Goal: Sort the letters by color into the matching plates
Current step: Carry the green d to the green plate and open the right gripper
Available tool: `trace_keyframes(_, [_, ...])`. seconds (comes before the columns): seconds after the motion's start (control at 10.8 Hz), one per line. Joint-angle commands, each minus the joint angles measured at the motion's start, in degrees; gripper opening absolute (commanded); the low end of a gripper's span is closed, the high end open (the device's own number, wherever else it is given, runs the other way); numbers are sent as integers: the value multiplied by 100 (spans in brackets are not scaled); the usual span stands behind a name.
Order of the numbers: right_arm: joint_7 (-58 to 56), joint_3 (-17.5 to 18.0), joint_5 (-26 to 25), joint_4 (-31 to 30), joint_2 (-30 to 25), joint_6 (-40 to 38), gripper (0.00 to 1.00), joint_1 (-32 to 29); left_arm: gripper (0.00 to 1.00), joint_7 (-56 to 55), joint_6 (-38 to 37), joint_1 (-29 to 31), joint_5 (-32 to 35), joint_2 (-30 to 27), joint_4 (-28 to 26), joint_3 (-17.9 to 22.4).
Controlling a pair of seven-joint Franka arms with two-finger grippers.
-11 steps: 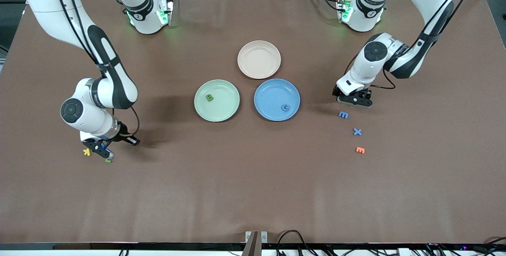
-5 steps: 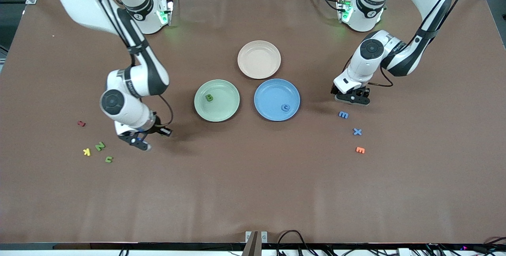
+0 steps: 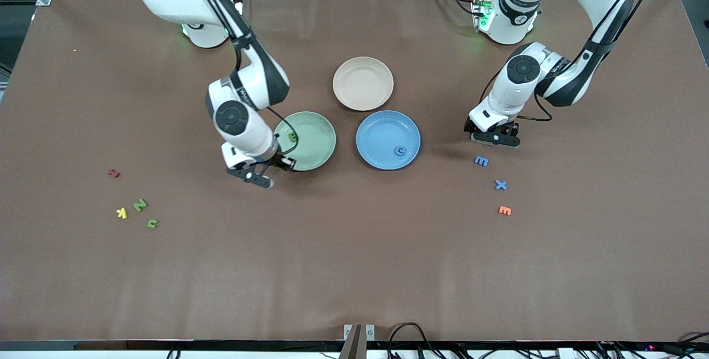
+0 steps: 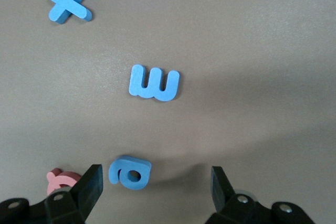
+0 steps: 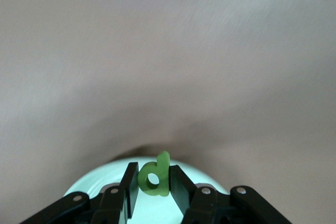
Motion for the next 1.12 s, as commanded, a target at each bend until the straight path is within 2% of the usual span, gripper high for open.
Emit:
trace_keyframes(0.0, [454,144,82,-19,-129,-210,28,420,92,17,405,-19,-188,-30,-184,91])
trace_keyframes(0.19, [604,390,82,-28,-156,-384,28,483,92,17,687,-36,-188,23,-272,223])
trace_keyframes(0.56, [579,436,47,-89,-138,-403,28,535,92,122,697,-27,-188,14,-316,320])
trace_keyframes(0.65, [552,427,38,-81,-138,-403,33,527,92,140,697,-27,-188,14,-316,320])
trace_keyframes(0.74, [569,427,29,-80,-138,-412,99,500,91,236,697,-19,-188,23,-316,329])
trace_keyframes(1.02, [517,427,-32,-80,-156,-412,100,456,87,290,705,-27,-188,32,-307,417])
